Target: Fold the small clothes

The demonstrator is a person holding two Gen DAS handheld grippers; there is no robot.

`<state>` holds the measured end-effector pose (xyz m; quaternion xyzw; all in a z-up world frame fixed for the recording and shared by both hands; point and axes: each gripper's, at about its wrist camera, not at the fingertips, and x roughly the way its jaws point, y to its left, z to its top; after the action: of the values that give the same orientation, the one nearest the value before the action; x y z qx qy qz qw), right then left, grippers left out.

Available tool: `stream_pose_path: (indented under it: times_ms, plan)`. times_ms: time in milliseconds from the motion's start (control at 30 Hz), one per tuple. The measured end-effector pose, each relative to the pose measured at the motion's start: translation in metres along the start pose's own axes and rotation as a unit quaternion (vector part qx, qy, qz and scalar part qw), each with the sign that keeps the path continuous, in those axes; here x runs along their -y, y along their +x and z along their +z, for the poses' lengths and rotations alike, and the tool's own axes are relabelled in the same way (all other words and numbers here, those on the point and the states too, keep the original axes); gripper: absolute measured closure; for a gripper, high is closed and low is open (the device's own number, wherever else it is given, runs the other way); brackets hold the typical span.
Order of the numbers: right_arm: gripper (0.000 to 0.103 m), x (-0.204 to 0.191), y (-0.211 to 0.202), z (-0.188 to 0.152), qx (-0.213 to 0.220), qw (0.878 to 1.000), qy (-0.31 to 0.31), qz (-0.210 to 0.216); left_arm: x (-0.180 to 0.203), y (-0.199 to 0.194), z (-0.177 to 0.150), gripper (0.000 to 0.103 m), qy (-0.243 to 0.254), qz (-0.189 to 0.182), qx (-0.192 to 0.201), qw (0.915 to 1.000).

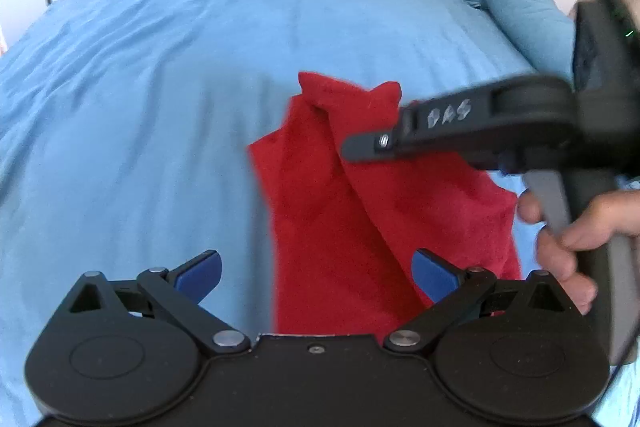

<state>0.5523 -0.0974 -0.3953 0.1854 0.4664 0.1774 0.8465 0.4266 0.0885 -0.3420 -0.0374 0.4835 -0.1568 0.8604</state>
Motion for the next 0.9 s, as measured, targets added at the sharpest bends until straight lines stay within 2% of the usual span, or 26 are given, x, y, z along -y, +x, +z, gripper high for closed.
stream_pose_path:
  times_ms: [67,133,167,200,267,333,467,567,667,767,833,867,900]
  plan:
    - [0.073,0.0,0.012,-0.011,-0.011,1.0,-0.006,-0.007,-0.01,-0.005,-0.007,0.001,-0.003,0.009,-0.001,1.0]
    - [0.065,0.0,0.017,-0.011,-0.02,1.0,-0.01,0.006,-0.017,-0.009,-0.013,0.001,-0.009,0.013,-0.005,0.9999]
    - [0.051,0.001,0.015,-0.01,-0.022,1.0,-0.009,0.016,-0.019,-0.011,-0.017,0.001,-0.012,0.015,-0.006,0.9998]
    - [0.032,0.001,0.01,-0.008,-0.027,0.999,-0.005,0.031,-0.019,-0.015,-0.019,0.001,-0.015,0.016,-0.007,0.9997]
    - [0.019,0.003,-0.014,-0.003,-0.011,0.998,0.002,0.056,-0.019,-0.021,-0.02,0.001,-0.017,0.015,-0.005,0.9997]
    - [0.017,0.004,-0.048,-0.002,0.021,0.997,-0.001,0.068,-0.017,-0.028,-0.019,0.001,-0.016,0.012,-0.002,0.9998]
    - [0.007,0.02,-0.11,-0.027,0.073,0.997,-0.007,0.033,-0.009,-0.037,-0.015,0.001,-0.01,0.002,0.006,0.9999]
    - [0.008,0.023,-0.12,-0.058,0.063,0.997,-0.043,0.005,-0.009,-0.037,-0.013,0.001,-0.016,0.008,0.008,0.9998]
    - [0.013,0.03,-0.112,-0.085,0.049,0.995,-0.083,-0.037,-0.017,-0.035,-0.01,0.001,-0.047,0.0,0.012,0.9988]
    - [0.016,0.044,-0.095,-0.092,0.057,0.995,-0.048,-0.071,-0.019,-0.031,-0.007,0.001,-0.055,-0.002,0.011,0.9984]
    - [0.016,0.058,-0.092,-0.092,0.068,0.996,-0.011,-0.058,-0.016,-0.028,-0.006,0.001,-0.044,0.004,0.006,0.999]
    - [0.02,0.06,-0.089,-0.092,0.071,0.996,-0.004,-0.054,-0.013,-0.028,-0.004,0.001,-0.038,0.007,0.005,0.9993]
    - [0.041,0.06,-0.086,-0.092,0.074,0.996,-0.006,-0.052,-0.011,-0.029,-0.003,0.001,-0.031,0.01,0.005,0.9994]
